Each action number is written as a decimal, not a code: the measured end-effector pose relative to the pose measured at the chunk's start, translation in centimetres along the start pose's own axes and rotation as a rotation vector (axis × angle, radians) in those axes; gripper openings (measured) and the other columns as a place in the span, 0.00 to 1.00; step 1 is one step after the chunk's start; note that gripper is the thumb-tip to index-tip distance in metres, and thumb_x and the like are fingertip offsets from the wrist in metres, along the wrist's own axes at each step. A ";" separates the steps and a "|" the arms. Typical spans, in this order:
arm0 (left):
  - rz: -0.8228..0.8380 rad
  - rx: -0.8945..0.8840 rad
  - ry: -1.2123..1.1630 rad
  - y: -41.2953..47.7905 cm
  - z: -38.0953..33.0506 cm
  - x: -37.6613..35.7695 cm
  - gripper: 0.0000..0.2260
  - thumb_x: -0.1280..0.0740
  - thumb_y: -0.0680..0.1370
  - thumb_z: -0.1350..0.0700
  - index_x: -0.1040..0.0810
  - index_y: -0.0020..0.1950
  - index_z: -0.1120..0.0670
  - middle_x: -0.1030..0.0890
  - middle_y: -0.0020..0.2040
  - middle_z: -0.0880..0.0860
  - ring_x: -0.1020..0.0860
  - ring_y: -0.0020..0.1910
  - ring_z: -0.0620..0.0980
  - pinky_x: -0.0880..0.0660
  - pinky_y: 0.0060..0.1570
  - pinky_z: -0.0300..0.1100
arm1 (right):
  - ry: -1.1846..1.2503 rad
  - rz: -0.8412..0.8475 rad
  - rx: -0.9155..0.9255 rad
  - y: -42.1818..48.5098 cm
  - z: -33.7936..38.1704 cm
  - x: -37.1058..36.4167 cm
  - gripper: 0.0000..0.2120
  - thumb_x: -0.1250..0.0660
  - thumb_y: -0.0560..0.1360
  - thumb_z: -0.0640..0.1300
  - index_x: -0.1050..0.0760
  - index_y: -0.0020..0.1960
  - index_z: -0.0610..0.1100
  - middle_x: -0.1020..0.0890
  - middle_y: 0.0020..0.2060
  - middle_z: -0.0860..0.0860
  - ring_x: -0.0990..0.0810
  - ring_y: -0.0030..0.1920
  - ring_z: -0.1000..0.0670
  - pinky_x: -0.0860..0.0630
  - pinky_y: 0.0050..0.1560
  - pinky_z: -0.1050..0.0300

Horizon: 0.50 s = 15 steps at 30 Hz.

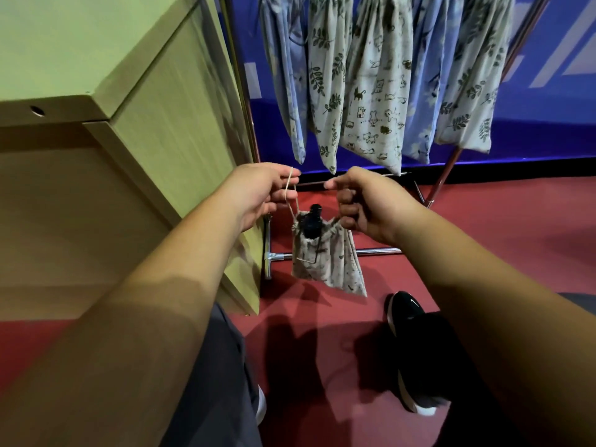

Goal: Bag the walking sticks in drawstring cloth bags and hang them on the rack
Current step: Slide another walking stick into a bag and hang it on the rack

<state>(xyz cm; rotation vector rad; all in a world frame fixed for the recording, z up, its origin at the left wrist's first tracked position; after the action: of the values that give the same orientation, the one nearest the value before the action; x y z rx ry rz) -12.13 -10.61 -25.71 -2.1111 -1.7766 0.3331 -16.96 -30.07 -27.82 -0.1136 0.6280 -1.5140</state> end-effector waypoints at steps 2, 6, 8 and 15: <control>-0.012 -0.058 -0.041 0.0 0.1 0.1 0.13 0.34 0.82 0.68 0.14 0.58 0.54 0.12 0.53 0.52 0.18 0.31 0.42 0.19 0.38 0.37 | -0.159 -0.052 0.086 -0.3 0.7 0.0 0.16 0.39 0.76 0.41 0.12 0.51 0.44 0.31 0.33 0.52 0.38 0.29 0.52 0.37 0.31 0.58; -0.040 -0.123 -0.078 0.0 0.0 0.0 0.07 0.24 0.80 0.53 0.15 0.54 0.55 0.13 0.46 0.51 0.19 0.32 0.40 0.21 0.34 0.35 | -0.433 -0.217 0.381 -1.1 2.0 0.5 0.14 0.34 0.79 0.36 0.11 0.50 0.48 0.16 0.36 0.54 0.24 0.34 0.55 0.29 0.37 0.62; -0.072 -0.153 -0.061 0.3 -0.2 0.1 0.13 0.23 0.78 0.45 0.18 0.48 0.54 0.15 0.40 0.51 0.19 0.35 0.43 0.20 0.37 0.38 | -0.397 -0.199 0.439 -1.0 2.0 0.6 0.11 0.30 0.79 0.36 0.11 0.49 0.49 0.16 0.40 0.49 0.25 0.40 0.50 0.29 0.43 0.57; -0.082 -0.218 0.032 -0.6 -1.5 -0.4 0.31 0.38 0.78 0.25 0.13 0.51 0.51 0.12 0.51 0.50 0.17 0.50 0.48 0.23 0.54 0.45 | -0.102 -0.119 0.403 -0.8 2.0 0.0 0.08 0.27 0.79 0.33 0.14 0.49 0.45 0.14 0.40 0.45 0.12 0.47 0.45 0.18 0.59 0.46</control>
<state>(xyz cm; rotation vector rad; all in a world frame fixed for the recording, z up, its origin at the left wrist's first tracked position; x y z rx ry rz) -12.09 -11.13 -24.12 -2.1646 -1.9514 0.0866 -16.75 -30.76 -25.82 0.0816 0.2295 -1.7098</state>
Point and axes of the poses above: each hand's wrist, its own y-axis towards the middle knuckle, its own x-axis out of the back of the hand, z = x × y, the point moved 4 cm from there along y, towards the middle knuckle
